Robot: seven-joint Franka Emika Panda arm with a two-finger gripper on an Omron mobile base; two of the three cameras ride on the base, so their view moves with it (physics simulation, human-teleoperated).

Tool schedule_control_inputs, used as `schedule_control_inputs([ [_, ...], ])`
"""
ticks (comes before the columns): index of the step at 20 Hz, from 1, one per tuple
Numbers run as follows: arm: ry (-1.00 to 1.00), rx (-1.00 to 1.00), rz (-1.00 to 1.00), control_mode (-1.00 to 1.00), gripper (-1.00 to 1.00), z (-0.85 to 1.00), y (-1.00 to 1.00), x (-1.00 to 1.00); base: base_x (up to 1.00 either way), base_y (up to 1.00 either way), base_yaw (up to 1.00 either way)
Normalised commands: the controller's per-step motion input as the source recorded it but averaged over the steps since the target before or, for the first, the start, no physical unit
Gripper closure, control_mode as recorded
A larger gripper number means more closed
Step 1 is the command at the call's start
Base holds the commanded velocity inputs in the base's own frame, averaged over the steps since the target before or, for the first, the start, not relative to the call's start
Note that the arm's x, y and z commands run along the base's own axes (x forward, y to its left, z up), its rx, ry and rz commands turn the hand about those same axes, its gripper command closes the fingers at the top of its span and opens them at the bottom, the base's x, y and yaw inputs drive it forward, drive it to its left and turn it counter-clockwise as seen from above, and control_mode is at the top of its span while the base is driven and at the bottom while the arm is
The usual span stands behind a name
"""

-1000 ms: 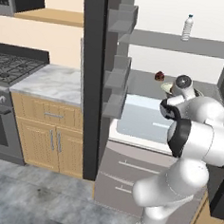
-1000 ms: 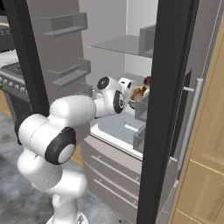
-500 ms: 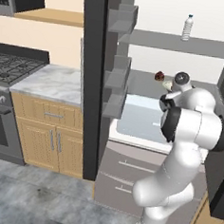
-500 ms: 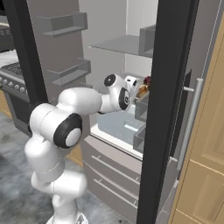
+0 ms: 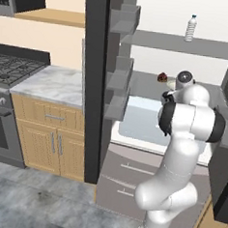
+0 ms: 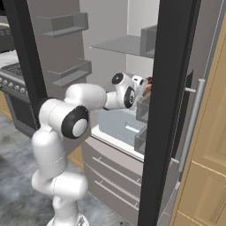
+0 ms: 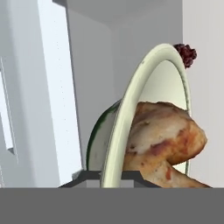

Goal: Pick the chicken drumstick and potato from their plates and place them in the bowl. Then put the bowl in the fridge.

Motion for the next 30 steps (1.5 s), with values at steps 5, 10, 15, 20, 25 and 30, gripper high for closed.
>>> schedule_control_inputs([
  [5, 0.03, 0.0, 0.12, -1.0, 1.0, -0.11, -0.29, 0.24, 0.0, 0.0, 0.0],
  [10, 0.08, 0.0, 0.08, -1.0, 1.0, -0.17, -0.28, 0.23, 0.0, 0.0, 0.0],
  [15, 0.02, 0.0, 0.01, -1.0, 1.0, -0.03, -0.28, 0.27, 0.0, 0.0, 0.0],
  [20, 0.0, 0.0, 0.0, -1.0, 1.0, 0.0, -0.13, 0.3, 0.0, 0.0, 0.0],
  [25, 0.0, 0.0, 0.0, -1.0, 1.0, -0.01, -0.14, 0.43, 0.0, 0.0, 0.0],
  [30, 0.0, 0.0, 0.0, -1.0, 1.0, -0.01, -0.08, 0.41, 0.0, 0.0, 0.0],
])
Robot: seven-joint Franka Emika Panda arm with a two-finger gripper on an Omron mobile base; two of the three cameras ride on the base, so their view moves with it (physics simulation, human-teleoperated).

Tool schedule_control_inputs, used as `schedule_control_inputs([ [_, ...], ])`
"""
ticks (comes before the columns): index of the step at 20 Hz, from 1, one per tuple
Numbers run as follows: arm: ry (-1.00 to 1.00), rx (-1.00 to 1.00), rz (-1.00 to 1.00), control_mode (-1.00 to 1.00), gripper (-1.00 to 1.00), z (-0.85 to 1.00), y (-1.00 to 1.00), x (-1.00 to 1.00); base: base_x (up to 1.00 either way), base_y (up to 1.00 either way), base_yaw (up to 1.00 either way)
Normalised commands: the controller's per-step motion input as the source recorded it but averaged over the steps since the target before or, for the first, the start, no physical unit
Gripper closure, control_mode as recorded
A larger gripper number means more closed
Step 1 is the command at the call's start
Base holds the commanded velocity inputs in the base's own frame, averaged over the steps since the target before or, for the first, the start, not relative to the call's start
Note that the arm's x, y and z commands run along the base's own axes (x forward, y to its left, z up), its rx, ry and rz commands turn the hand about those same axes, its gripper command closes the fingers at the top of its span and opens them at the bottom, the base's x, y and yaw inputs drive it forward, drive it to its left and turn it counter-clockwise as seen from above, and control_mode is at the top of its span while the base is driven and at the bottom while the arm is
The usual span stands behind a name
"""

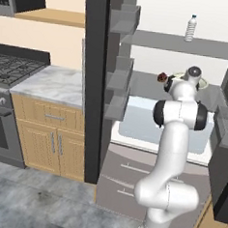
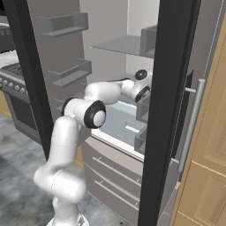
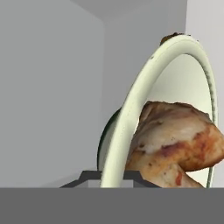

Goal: Pick the chicken drumstick and potato from their plates and place them in the bowl. Then put the bowl in the fridge.

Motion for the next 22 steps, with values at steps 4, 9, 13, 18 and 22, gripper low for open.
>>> schedule_control_inputs([
  [4, 0.04, 0.0, 0.0, -1.0, 1.0, 0.0, -0.03, 0.26, 0.0, 0.0, 0.0],
  [9, 0.01, 0.0, 0.0, -1.0, -1.0, 0.06, 0.0, 0.01, 0.0, 0.0, 0.0],
  [13, 0.0, 0.0, 0.0, -1.0, -1.0, 0.1, 0.0, -0.08, 0.0, 0.0, 0.0],
  [18, -0.03, 0.0, 0.0, -1.0, -1.0, 0.02, 0.05, -0.33, 0.0, 0.0, 0.0],
  [22, -0.06, 0.0, 0.0, -1.0, -1.0, 0.0, 0.14, -0.31, 0.0, 0.0, 0.0],
])
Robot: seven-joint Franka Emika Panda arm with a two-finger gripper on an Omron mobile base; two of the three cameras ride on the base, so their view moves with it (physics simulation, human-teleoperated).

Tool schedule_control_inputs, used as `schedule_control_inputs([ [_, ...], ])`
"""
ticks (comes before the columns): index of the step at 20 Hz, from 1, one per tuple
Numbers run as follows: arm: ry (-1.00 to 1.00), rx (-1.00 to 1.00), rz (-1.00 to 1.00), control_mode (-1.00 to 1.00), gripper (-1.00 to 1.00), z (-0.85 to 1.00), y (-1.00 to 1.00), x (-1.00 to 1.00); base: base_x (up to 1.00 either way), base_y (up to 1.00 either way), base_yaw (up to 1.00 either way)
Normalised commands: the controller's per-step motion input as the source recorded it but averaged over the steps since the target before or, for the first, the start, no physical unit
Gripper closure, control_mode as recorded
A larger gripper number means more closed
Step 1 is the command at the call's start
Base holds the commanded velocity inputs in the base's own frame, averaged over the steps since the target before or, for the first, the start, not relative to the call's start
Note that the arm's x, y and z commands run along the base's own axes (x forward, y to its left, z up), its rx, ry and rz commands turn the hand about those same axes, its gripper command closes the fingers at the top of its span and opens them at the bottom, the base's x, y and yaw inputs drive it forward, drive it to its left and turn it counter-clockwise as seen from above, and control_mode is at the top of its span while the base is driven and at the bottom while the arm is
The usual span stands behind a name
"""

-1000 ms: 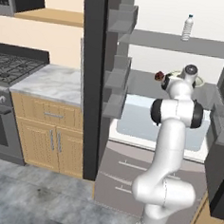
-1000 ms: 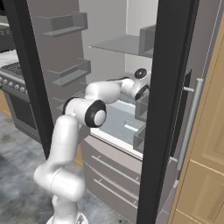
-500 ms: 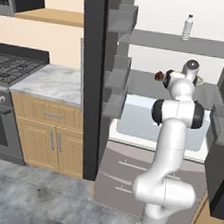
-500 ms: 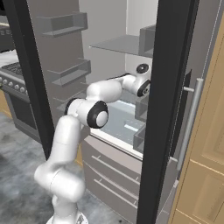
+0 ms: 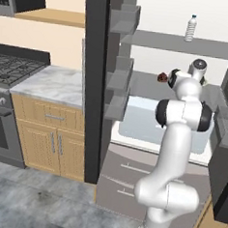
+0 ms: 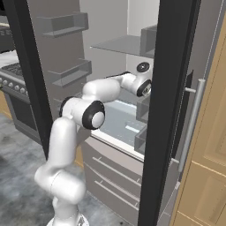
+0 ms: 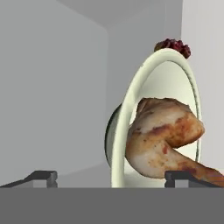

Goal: Pick the chicken drumstick and potato from their plates and place them in the bowl. Then put the bowl in the fridge.

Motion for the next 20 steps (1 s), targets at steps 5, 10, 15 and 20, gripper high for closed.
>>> schedule_control_inputs([
  [5, -0.02, 0.0, 0.0, -1.0, -1.0, 0.2, 0.26, -0.36, 0.0, 0.0, 0.0],
  [10, -0.04, 0.0, 0.0, -1.0, -1.0, 0.23, 0.34, -0.49, 0.0, 0.0, 0.0],
  [15, -0.03, 0.0, -0.12, -1.0, -1.0, 0.18, 0.33, -0.63, 0.0, 0.0, 0.0],
  [20, 0.0, 0.0, -0.21, -1.0, -1.0, 0.17, 0.34, -0.68, 0.0, 0.0, 0.0],
])
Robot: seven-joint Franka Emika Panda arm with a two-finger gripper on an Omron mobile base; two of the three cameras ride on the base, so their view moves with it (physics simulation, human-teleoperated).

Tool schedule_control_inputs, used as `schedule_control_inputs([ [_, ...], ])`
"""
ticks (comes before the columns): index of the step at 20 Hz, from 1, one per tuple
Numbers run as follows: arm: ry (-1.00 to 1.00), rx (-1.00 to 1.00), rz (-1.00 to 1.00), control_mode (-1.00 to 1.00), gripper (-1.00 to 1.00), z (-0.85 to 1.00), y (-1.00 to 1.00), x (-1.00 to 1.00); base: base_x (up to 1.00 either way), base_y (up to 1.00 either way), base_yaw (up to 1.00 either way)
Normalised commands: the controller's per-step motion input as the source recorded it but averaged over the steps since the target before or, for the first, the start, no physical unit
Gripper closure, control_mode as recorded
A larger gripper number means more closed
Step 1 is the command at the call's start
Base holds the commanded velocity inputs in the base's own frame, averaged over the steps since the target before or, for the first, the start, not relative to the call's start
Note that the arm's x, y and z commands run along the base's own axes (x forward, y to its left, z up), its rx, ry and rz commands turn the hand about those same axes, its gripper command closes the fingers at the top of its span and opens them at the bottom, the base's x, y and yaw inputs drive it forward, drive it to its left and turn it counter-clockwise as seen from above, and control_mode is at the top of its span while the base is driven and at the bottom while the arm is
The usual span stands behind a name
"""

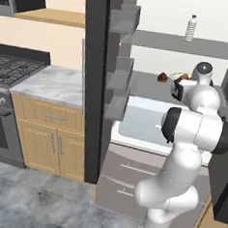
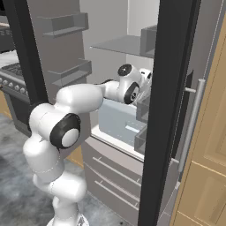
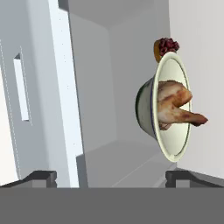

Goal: Pick the chicken drumstick and potato from their plates and place them in the bowl. Then put the bowl in the fridge.

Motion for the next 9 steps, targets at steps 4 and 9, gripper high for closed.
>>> schedule_control_inputs([
  [4, 0.0, 0.0, -0.26, -1.0, -1.0, 0.16, 0.48, -0.58, 0.0, 0.0, 0.0],
  [9, 0.0, 0.04, -0.22, -1.0, -1.0, 0.27, 0.5, -0.55, 0.0, 0.0, 0.0],
])
